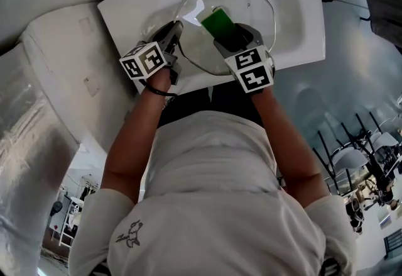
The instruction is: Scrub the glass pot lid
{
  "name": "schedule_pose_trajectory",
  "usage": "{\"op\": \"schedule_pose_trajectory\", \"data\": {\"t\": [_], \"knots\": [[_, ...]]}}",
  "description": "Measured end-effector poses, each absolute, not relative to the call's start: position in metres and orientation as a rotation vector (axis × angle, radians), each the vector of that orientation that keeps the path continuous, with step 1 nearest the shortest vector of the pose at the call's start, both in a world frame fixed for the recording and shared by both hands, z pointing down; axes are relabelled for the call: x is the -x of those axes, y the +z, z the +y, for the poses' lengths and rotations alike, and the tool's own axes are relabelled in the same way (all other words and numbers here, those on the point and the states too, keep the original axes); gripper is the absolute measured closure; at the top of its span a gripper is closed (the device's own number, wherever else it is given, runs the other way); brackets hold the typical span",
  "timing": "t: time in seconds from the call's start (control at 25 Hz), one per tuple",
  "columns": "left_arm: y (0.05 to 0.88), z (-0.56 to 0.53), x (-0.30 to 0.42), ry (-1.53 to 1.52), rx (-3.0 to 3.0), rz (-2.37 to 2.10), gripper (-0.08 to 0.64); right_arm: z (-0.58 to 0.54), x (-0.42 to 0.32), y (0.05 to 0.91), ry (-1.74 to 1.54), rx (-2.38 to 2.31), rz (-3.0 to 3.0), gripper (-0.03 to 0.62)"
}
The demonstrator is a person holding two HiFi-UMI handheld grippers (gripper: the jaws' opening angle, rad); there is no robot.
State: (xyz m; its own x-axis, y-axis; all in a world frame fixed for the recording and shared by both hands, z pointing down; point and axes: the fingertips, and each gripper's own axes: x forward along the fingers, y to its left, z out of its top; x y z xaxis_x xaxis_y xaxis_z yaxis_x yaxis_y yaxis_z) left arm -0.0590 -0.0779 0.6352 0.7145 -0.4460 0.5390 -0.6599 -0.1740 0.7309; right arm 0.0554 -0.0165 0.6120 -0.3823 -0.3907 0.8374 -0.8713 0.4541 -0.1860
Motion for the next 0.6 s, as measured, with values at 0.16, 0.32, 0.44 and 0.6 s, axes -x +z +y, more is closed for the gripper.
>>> {"op": "schedule_pose_trajectory", "data": {"t": [0.16, 0.32, 0.44, 0.6], "knots": [[0.634, -0.079, 0.059, 0.241, -1.818, -0.864, 0.497, -0.015, -0.128, 0.611, 0.846, -1.192, -1.845, 0.287], [0.633, -0.079, 0.056, 0.234, -1.818, -0.859, 0.497, -0.003, -0.131, 0.623, 0.856, -1.182, -1.821, 0.287], [0.636, -0.078, 0.058, 0.229, -1.807, -0.864, 0.497, 0.008, -0.097, 0.63, 0.891, -1.142, -1.863, 0.287], [0.633, -0.081, 0.057, 0.235, -1.811, -0.876, 0.497, 0.022, -0.042, 0.624, 0.891, -1.033, -1.953, 0.287]]}}
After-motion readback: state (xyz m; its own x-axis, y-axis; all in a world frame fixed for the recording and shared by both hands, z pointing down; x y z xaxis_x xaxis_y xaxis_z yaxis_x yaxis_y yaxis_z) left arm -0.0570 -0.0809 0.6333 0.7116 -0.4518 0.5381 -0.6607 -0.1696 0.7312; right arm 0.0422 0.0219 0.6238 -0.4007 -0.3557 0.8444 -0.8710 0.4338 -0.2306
